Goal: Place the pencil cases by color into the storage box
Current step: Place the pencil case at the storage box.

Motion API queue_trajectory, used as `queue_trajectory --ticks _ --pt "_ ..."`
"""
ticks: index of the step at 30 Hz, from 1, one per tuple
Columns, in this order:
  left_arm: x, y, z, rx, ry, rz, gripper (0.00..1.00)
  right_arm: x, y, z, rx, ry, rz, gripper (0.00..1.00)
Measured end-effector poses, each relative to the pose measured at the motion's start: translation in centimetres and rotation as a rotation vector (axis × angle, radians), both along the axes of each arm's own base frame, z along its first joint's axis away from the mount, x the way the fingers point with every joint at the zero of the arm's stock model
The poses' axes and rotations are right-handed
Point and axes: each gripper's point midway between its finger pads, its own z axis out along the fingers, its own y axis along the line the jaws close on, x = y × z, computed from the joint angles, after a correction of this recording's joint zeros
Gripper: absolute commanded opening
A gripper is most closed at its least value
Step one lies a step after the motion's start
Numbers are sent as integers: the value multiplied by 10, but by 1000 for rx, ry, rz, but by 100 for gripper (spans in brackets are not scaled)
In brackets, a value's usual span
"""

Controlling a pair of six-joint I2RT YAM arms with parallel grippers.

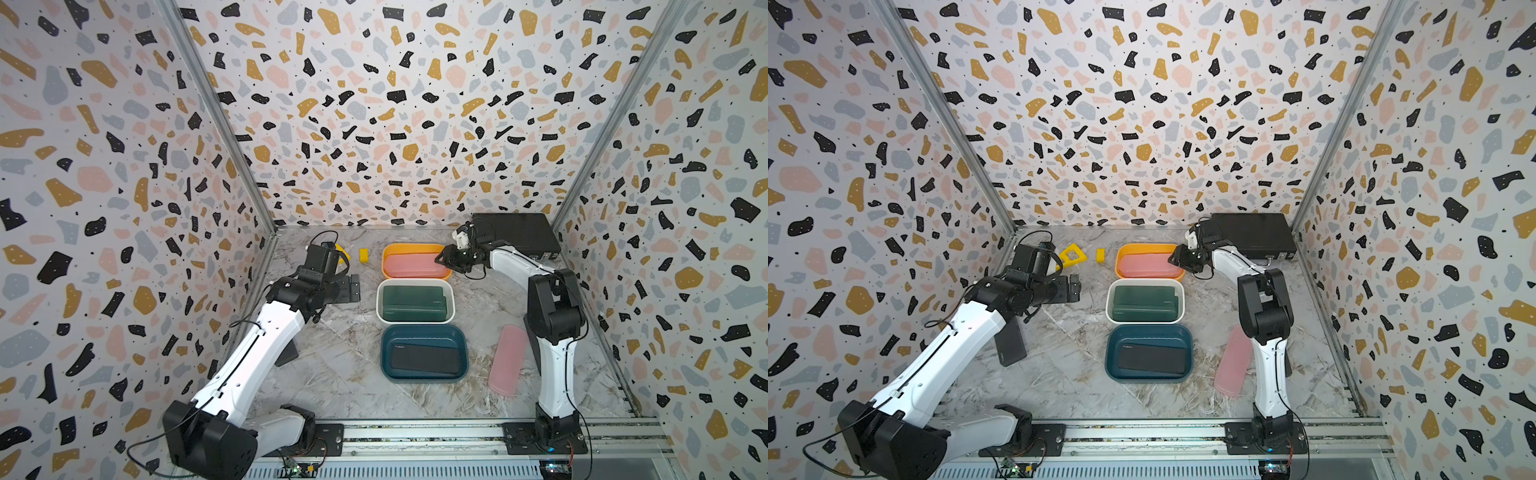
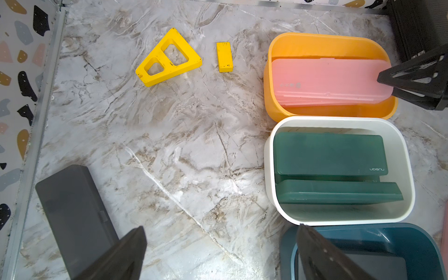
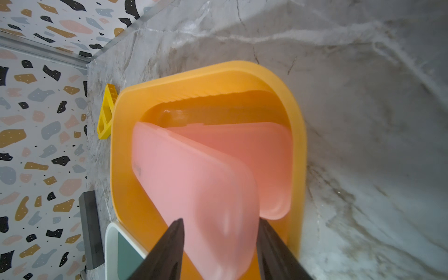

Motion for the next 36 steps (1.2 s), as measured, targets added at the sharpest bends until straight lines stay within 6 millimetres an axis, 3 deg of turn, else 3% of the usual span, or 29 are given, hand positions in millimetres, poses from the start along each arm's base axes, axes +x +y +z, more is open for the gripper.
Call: queue_trajectory --ticks 12,21,27,32,36 --pt "0 0 -1 -2 4 3 100 2 -10 3 -90 -20 3 56" --pt "-1 6 -14 1 58 40 100 1 -12 4 -123 -29 19 57" --pt "1 35 -35 11 166 154 100 -7 -19 11 -155 -34 26 59" --pt "8 72 -46 -26 239 283 100 -27 -31 28 -183 -47 29 61" --pt "8 86 -50 -81 263 333 100 -49 -51 42 -257 -56 5 66"
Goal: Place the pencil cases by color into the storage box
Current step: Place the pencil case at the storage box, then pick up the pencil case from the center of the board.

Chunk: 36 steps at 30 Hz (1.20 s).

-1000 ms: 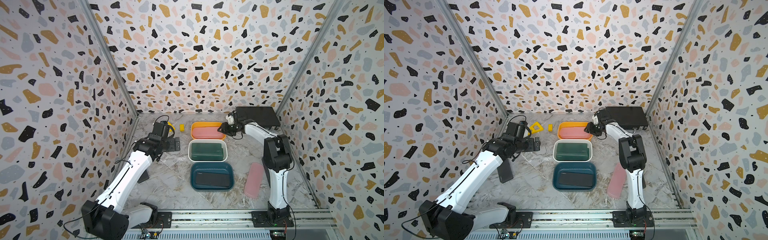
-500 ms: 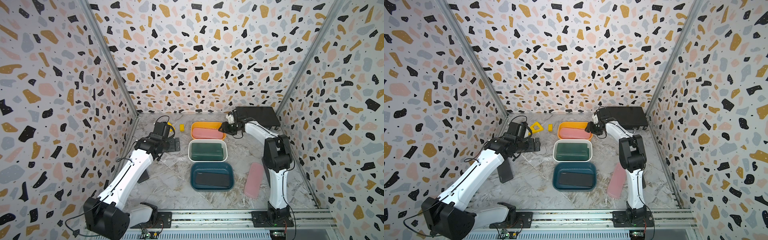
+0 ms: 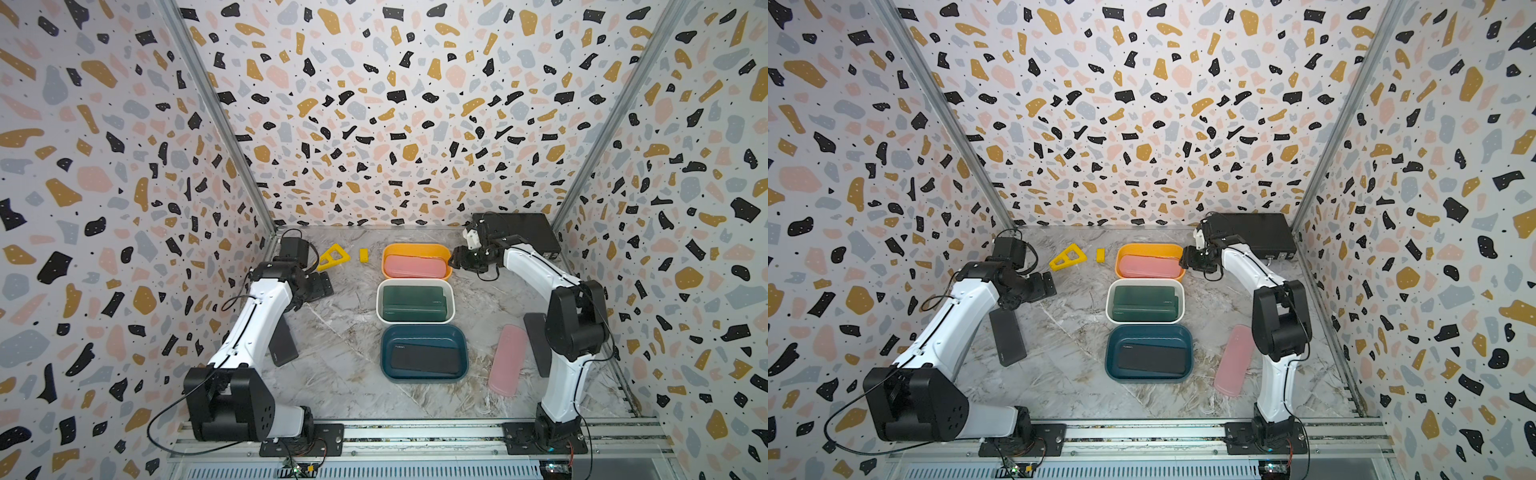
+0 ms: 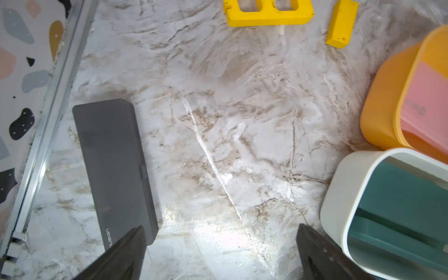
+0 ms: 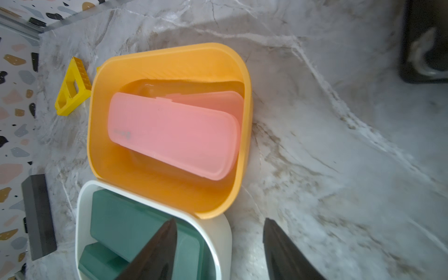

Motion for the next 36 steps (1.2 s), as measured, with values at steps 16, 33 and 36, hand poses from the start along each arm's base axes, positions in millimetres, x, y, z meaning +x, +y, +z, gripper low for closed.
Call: queue_trajectory --ticks 16,33,36 --pt "-12 -21 8 -123 -58 -38 100 -150 -127 -23 -459 191 -239 90" --pt "-27 -46 -9 -163 -1 -115 100 -249 -152 -86 -421 407 -436 100" --pt "-27 -47 -10 -160 1 -123 100 -252 -149 -92 -389 414 -458 100"
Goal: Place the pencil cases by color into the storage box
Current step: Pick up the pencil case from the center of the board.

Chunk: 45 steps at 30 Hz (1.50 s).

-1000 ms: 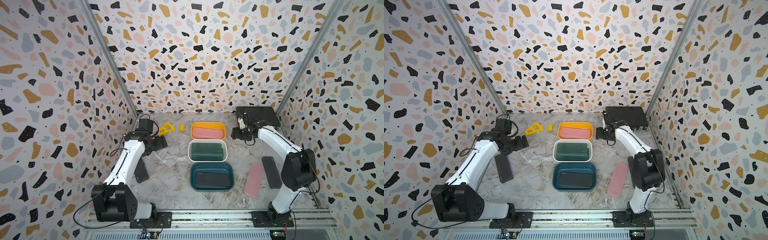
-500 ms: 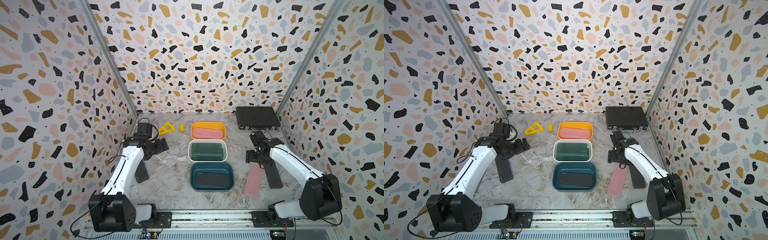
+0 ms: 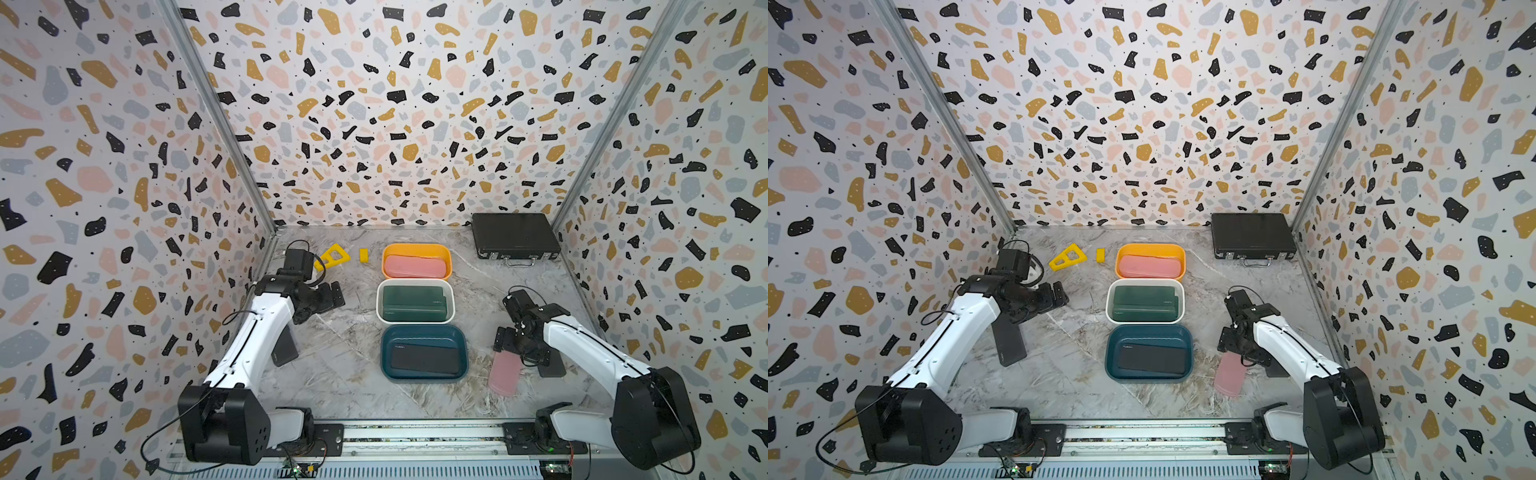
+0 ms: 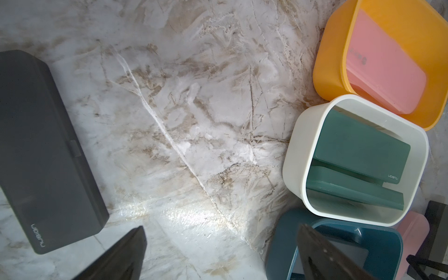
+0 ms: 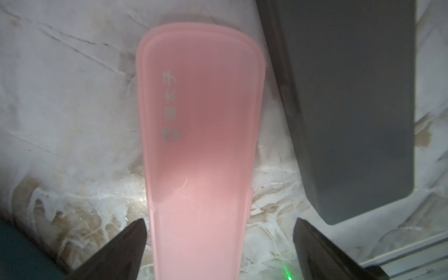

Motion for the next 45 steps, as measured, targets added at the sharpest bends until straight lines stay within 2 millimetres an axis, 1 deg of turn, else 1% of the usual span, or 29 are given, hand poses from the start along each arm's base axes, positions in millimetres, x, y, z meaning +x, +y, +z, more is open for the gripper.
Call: queue_trajectory --ticks 6,11,16,25,28,30,39,42,45 --pt "-2 -1 -1 6 5 -14 100 0 5 -9 41 -21 -46 100" --pt "-3 -1 -1 11 10 -18 100 4 9 -16 66 -29 -70 100" --pt "-5 -1 -2 13 16 -21 100 6 10 -22 70 -35 -84 99" --pt "-6 -2 -3 13 21 -26 100 10 11 -36 61 -18 -91 96" --pt "-6 -2 -3 13 20 -26 100 11 11 -36 60 -20 -92 93" --pt "-6 -2 -3 13 20 -27 100 12 11 -36 62 -24 -92 89" --pt "-8 -3 -7 12 31 -27 100 14 12 -36 68 -37 -97 67" --pt "-8 -3 -7 9 31 -29 100 14 12 -35 69 -40 -87 64" --pt "-10 -4 -6 4 27 -30 100 14 13 -34 72 -40 -61 63"
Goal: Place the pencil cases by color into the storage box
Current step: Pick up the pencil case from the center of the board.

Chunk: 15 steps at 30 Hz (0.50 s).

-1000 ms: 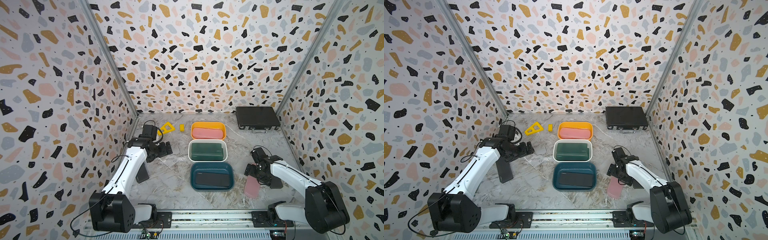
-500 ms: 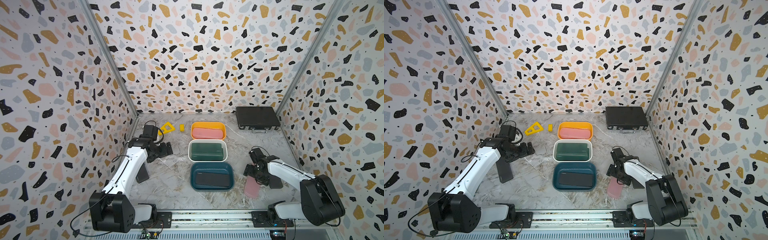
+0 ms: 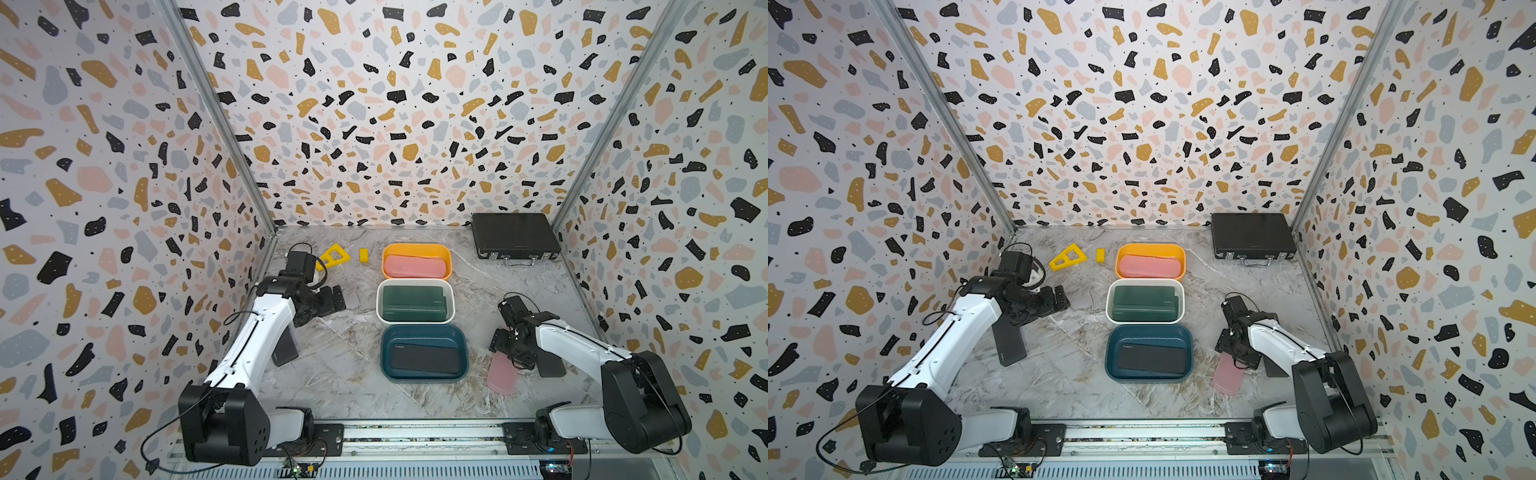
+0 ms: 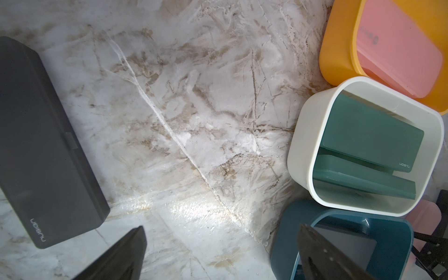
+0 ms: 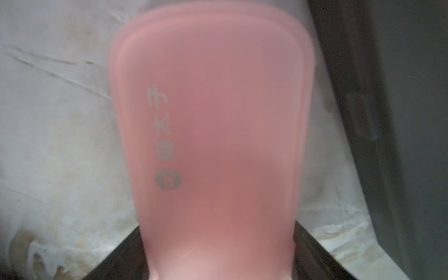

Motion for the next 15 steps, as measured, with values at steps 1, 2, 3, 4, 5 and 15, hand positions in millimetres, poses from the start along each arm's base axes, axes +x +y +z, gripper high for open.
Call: queue_trajectory --ticks 1,2,3,4,5,15 --pt "-1 0 0 -2 0 -1 100 0 1 1 3 -1 13 62" --pt "-3 -1 0 -4 -1 -3 100 1 2 2 7 -5 30 62" --pt "-5 -2 -1 -5 1 -5 100 2 4 4 11 -9 48 61" --pt "-6 -3 -1 -6 1 -7 100 5 5 7 14 -16 65 61" --pt "-7 -4 -1 -7 0 -10 100 8 6 12 16 -28 88 61" --pt "-12 -6 3 -17 -18 -10 100 87 41 115 34 -291 427 60"
